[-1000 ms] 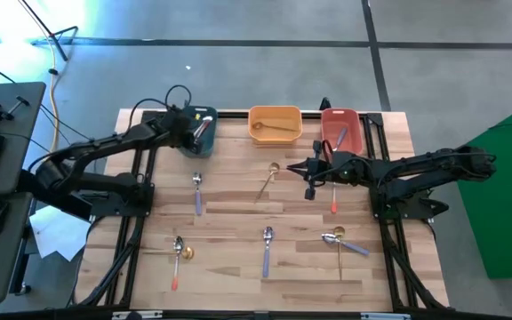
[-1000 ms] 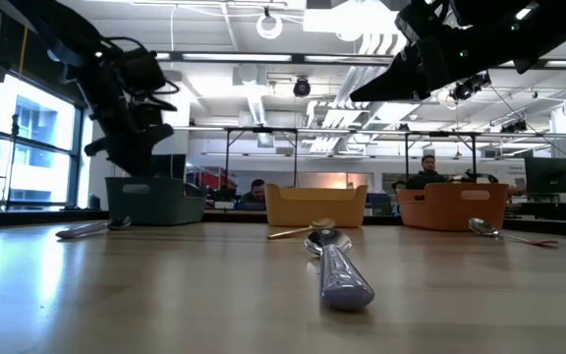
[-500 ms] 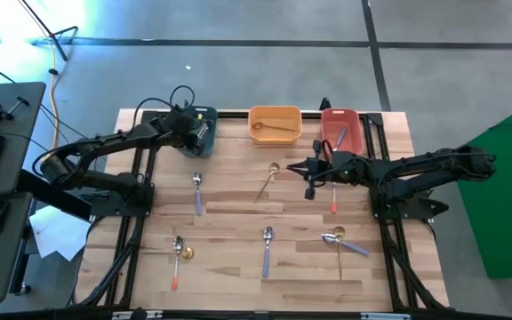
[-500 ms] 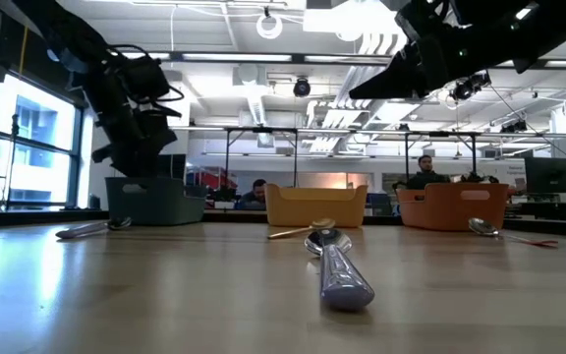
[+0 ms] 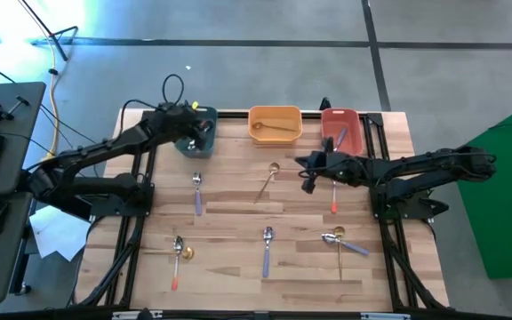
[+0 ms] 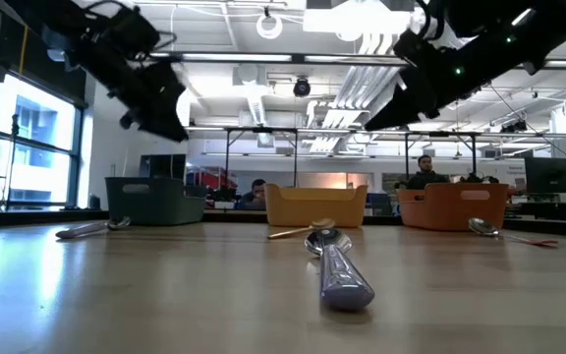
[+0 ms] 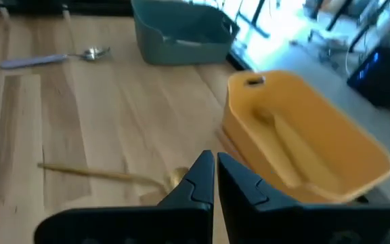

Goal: Sort silverware by color (type)
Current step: Put the bottom right purple spoon into the orange bin

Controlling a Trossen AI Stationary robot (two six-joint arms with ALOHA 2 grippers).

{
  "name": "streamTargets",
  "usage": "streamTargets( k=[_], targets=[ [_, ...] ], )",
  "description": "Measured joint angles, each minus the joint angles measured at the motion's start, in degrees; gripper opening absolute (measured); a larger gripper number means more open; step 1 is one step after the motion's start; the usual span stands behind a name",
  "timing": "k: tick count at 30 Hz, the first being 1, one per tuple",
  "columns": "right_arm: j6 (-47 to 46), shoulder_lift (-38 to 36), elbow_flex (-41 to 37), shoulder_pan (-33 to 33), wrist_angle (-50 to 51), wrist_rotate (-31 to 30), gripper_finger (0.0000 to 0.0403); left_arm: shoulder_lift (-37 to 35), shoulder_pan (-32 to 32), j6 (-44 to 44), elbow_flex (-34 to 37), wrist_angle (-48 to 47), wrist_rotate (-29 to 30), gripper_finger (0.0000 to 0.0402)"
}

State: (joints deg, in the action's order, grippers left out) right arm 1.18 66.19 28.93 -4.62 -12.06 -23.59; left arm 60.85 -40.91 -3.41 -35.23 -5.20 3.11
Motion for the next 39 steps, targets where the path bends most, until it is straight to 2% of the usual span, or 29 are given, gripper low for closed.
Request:
streamTargets(
  k=[6,12,19,24,28,32,34,39],
  targets=[
    [-8.37,0.99,0.0,0.21,1.22,-0.28,0.0005,0.53,5.31,7.69,-0.01,11.86,-7.4,0.007],
    [-9.74,2.13,0.0,0.22,0.93,0.21,0.0005,3.7,9.01,11.56,-0.01,21.32,-17.59,0.0036],
    [-7.74,2.12,0.0,0.15,-2.46,7.55,0.0005,10.37,11.5,11.17,0.01,31.67,-24.9,0.0006],
    [-4.05,2.12,-0.01,0.15,-4.44,7.8,0.0005,12.88,14.27,10.98,0.04,31.41,-25.04,0.0001],
    [-2.64,2.12,-0.02,0.15,-5.37,9.04,0.0005,12.69,17.99,10.99,4.16,33.07,-24.45,0.0],
    [-2.36,2.12,-0.02,0.15,-5.35,10.32,0.0005,10.37,21.9,9.14,8.83,32.83,-16.94,0.0],
    [-1.96,2.12,-0.02,0.15,-5.36,10.33,0.0005,8.37,24.09,8.99,9.63,29.47,-14.01,0.0],
    [0.23,2.12,-0.02,0.15,-5.28,10.8,0.0005,2.73,30.98,7.88,9.58,19.41,-10.95,0.0]
  ],
)
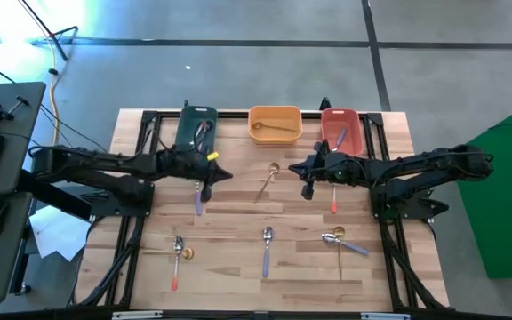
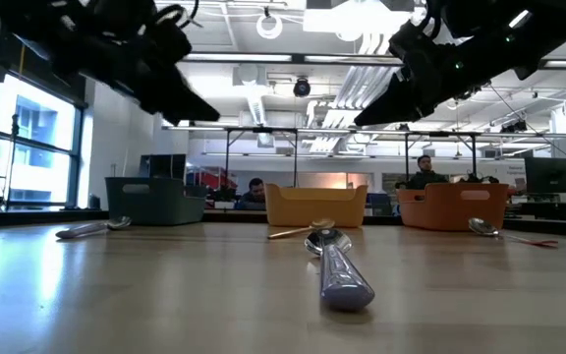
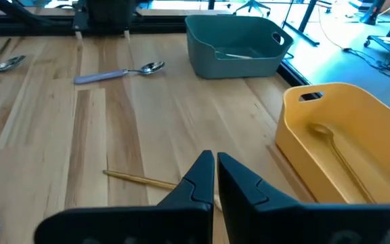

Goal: Sort silverware by color (type)
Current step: Put the bottom right purple spoon into the orange bin

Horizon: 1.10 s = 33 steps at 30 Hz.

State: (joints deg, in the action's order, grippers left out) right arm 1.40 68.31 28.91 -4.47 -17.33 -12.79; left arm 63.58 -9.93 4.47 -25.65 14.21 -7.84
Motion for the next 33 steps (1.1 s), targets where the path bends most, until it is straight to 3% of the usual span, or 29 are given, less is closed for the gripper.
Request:
streamTargets(
  k=[9,15,20,24,33],
  targets=[
    [-0.54,0.0,-0.02,1.1,3.57,0.8,0.0009,-9.8,13.83,-10.36,0.0,-23.2,11.92,0.0],
    [-9.63,-1.07,1.07,6.89,13.58,3.18,0.0053,-11.02,23.06,-18.02,0.0,-28.29,20.0,0.0],
    [-24.45,-0.97,9.01,14.75,37.11,3.1,0.0102,-9.22,27.7,-20.06,-0.01,-25.81,29.6,0.0],
    [-38.55,-0.22,15.49,22.9,53.15,4.74,0.0126,-6.57,29.36,-22.25,-0.07,-23.61,31.7,0.0],
    [-71.79,0.39,14.66,42.67,60.74,7.59,0.0131,0.73,33.31,-21.54,-0.06,-17.75,31.68,0.0]
  ],
)
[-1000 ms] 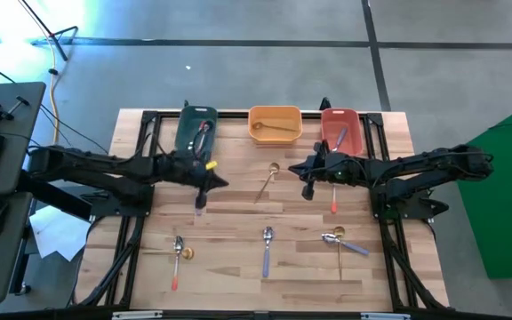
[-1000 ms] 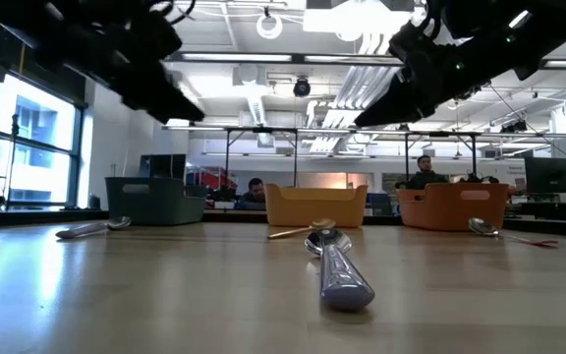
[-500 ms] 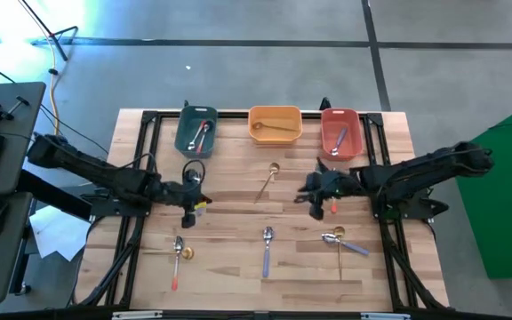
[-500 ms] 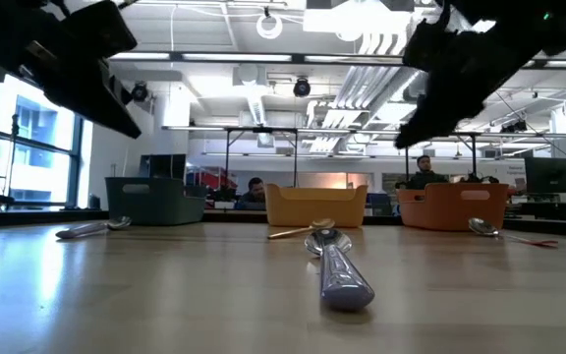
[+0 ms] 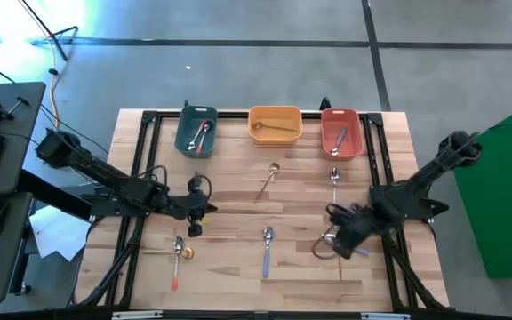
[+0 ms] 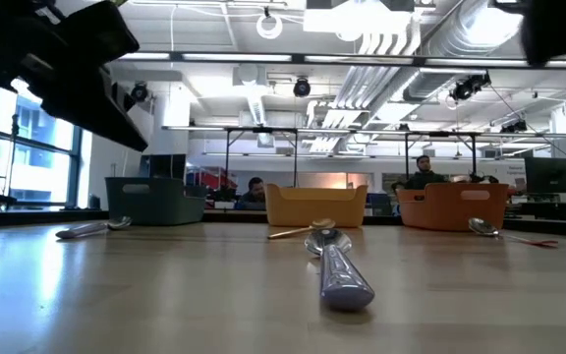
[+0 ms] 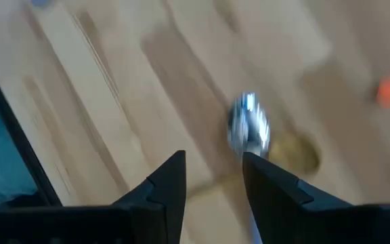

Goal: Sort silverware by color (type)
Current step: Put the bottom right purple spoon into the orange bin

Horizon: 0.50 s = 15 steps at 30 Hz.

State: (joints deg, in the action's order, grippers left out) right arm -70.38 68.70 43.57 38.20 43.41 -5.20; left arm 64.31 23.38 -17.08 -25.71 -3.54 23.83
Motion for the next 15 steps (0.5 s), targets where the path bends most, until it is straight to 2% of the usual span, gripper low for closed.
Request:
streamTargets(
  k=[3,6,15],
  targets=[
    [-7.35,1.96,-1.05,5.09,2.48,-0.1,0.0131,2.05,1.73,0.18,0.0,1.71,0.0,0.0],
    [-10.46,5.33,-1.35,8.41,5.59,-0.1,0.0131,3.89,3.46,-0.43,0.02,4.34,-0.01,0.0],
    [-7.25,16.58,-1.31,10.01,4.43,-0.05,0.0131,6.89,6.84,-0.37,0.02,14.3,0.91,0.0]
  ],
)
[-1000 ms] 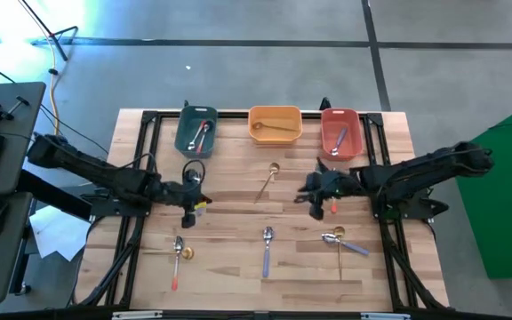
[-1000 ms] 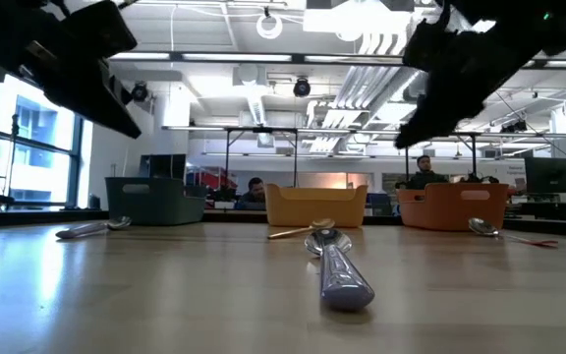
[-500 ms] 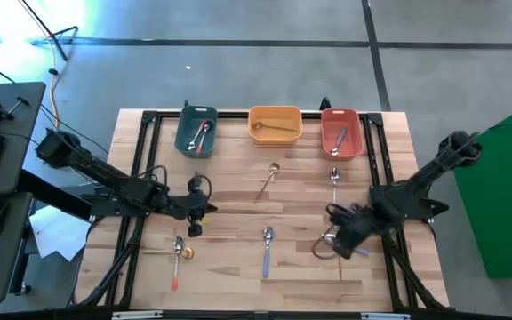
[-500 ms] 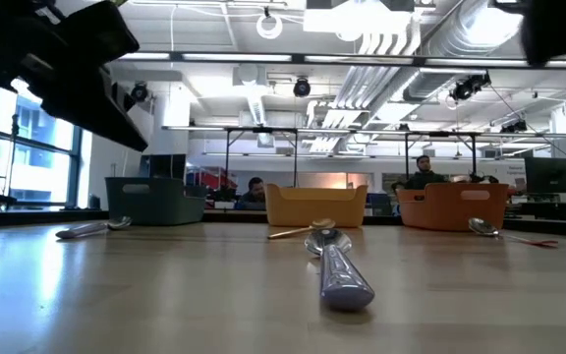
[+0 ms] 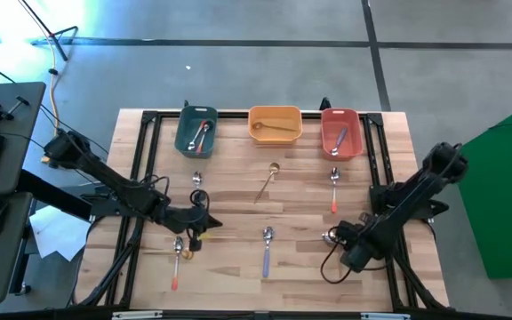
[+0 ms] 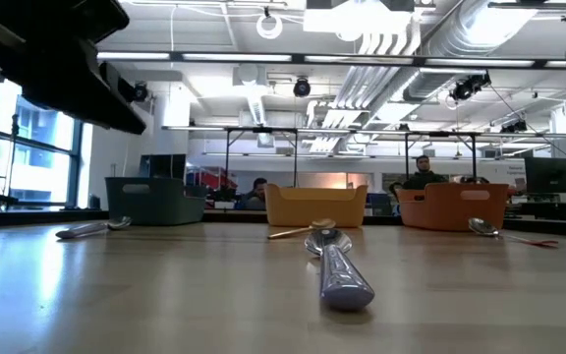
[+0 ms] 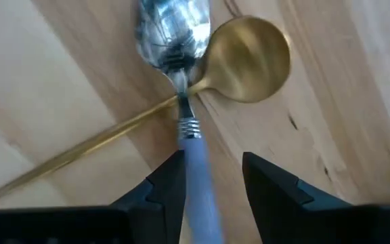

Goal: Sort silverware by color (type)
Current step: Put the bottom right purple spoon into the orange bin

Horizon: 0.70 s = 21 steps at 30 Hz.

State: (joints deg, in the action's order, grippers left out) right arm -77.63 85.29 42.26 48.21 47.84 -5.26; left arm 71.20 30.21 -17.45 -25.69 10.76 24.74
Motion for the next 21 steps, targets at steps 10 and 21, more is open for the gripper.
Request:
streamTargets(
  k=[10,21],
  targets=[
    [3.15,4.14,0.2,-0.02,-2.64,-0.2,0.0105,6.85,0.22,4.28,-0.02,13.85,1.81,0.0],
    [3.3,3.88,0.12,-0.02,-3.36,0.15,0.0028,14.63,0.74,4.64,0.0,23.43,3.13,0.0]
  ],
)
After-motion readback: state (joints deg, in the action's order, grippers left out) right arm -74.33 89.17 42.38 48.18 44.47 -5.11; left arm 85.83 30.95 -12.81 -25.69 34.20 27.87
